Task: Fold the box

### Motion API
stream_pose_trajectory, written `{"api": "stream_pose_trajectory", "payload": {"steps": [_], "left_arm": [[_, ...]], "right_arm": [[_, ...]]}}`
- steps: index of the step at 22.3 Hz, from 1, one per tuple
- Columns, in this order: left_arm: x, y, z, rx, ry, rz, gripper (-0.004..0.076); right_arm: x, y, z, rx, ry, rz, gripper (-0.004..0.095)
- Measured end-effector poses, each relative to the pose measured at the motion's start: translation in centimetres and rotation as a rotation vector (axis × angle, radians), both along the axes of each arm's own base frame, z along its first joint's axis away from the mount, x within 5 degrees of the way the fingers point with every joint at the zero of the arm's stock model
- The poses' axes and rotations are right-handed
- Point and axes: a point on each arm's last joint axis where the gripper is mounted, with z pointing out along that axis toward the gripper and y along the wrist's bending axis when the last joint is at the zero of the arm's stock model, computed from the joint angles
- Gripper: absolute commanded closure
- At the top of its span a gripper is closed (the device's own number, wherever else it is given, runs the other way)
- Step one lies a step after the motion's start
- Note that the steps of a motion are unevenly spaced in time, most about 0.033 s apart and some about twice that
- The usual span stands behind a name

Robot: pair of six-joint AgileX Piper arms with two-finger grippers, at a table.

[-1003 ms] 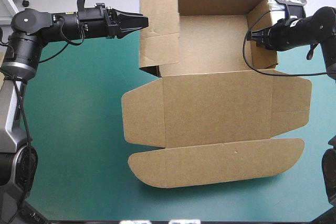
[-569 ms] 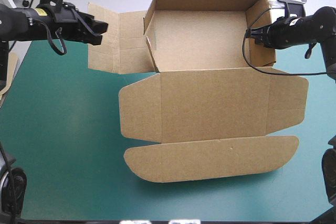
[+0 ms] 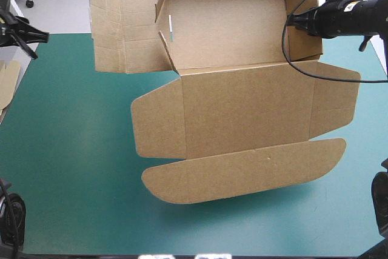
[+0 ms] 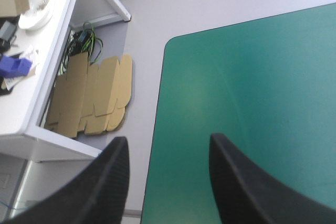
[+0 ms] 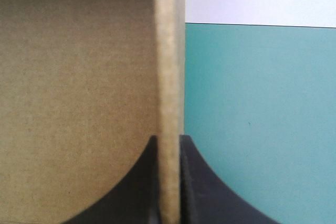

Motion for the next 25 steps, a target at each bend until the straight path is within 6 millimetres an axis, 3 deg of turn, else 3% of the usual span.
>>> {"api": "stream_pose_trajectory", "payload": {"steps": [1, 3, 5, 8, 11, 18, 22, 25], "left_arm": [[0.2, 0.8, -0.5, -0.022, -0.006, 0.016, 0.0380], [1.1, 4.1, -4.2, -0.123, 0.016, 0.081, 0.0380], [2.0, 5.7, -8.6, -0.193, 0.065, 0.108, 0.0380], [3.0, 6.1, -16.2, -0.279, 0.150, 0.119, 0.0380], [3.5, 5.3, -21.3, -0.454, 0.173, 0.139, 0.0381], [5.0, 3.1, -22.9, -0.767, 0.128, 0.020, 0.0451], [5.6, 0.9, -22.2, -0.995, 0.092, -0.154, 0.0458], [5.7, -0.4, -21.7, -1.072, 0.080, -0.240, 0.0458]], "right_arm": [[-0.1, 0.1, 0.0, 0.007, 0.003, 0.006, 0.0926], [-0.1, 0.2, 0.0, 0.014, 0.015, 0.016, 0.0926], [-0.2, 0.2, -0.1, 0.012, 0.024, 0.020, 0.0926], [-0.2, 0.2, -0.2, 0.010, 0.034, 0.023, 0.0926], [-0.2, 0.2, -0.2, 0.003, 0.037, 0.021, 0.0926], [-0.2, 0.4, -0.9, -0.009, 0.074, 0.032, 0.0926], [0.6, 2.7, -2.2, -0.012, 0.091, 0.079, 0.0926], [1.1, 4.0, -2.7, -0.006, 0.090, 0.103, 0.0926]]}}
